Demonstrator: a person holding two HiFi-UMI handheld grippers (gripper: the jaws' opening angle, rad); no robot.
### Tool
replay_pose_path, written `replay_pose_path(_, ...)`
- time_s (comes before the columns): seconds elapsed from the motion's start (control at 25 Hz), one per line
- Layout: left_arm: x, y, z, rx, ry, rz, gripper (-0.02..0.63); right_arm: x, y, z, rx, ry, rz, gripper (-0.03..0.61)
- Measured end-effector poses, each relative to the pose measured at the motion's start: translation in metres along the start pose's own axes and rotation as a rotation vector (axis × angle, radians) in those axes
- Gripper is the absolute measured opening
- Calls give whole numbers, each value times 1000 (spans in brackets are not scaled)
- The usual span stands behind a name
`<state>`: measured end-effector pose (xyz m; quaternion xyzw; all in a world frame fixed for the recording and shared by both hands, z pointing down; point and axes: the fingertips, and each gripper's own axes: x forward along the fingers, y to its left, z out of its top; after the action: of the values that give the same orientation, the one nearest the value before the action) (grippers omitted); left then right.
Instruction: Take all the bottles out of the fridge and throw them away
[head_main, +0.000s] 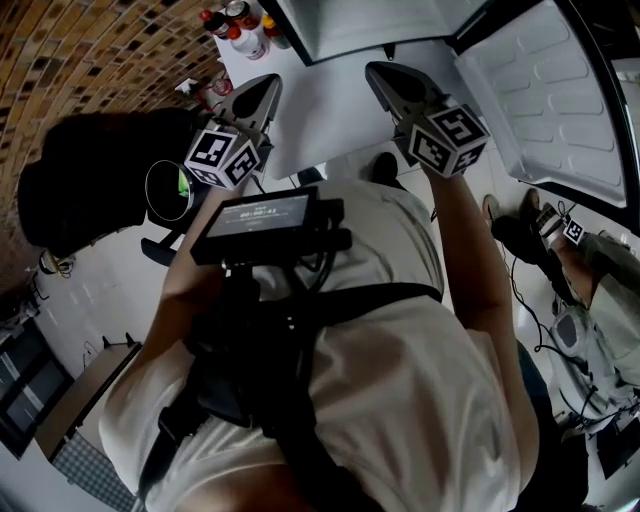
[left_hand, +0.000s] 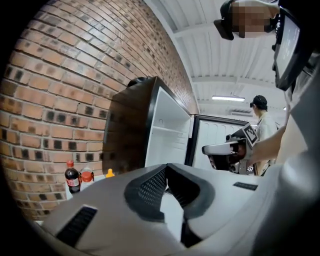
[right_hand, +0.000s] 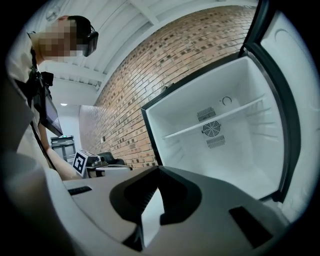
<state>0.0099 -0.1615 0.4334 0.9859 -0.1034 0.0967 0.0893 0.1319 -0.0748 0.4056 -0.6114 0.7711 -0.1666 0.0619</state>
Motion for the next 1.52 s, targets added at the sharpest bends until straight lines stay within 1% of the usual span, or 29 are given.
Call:
replay_pose_path(0.28, 32, -33, 9, 3, -2, -63, 0, -27, -22, 3, -2, -34, -42, 5)
replay_pose_path(0.44, 54, -56, 18, 23, -14, -107, 0, -41, -34, 20, -41, -87, -57, 5)
replay_pose_path(0.52, 63, -60, 25, 18, -27, -117, 0, -42, -38, 29, -54, -95, -57, 5)
replay_pose_path(0.68, 71, -66, 36, 3, -46, -127, 0, -43, -40, 40, -66, -97, -61, 3)
replay_pose_path(0.88, 82, -76, 32, 14, -52, -122, 0, -48, -46, 34, -116, -88, -29, 2)
replay_pose_path(1.12, 86, -78, 31, 9, -49, -119, 0, -45, -47, 38, -100, -95, -15, 2)
replay_pose_path(1.36, 75, -65, 28, 7, -47, -116, 0, -32, -34, 33, -109, -86, -6, 2)
replay_pose_path(1.52, 85, -70, 29, 15, -46, -122, 0, -35, -42, 36, -104, -95, -6, 2)
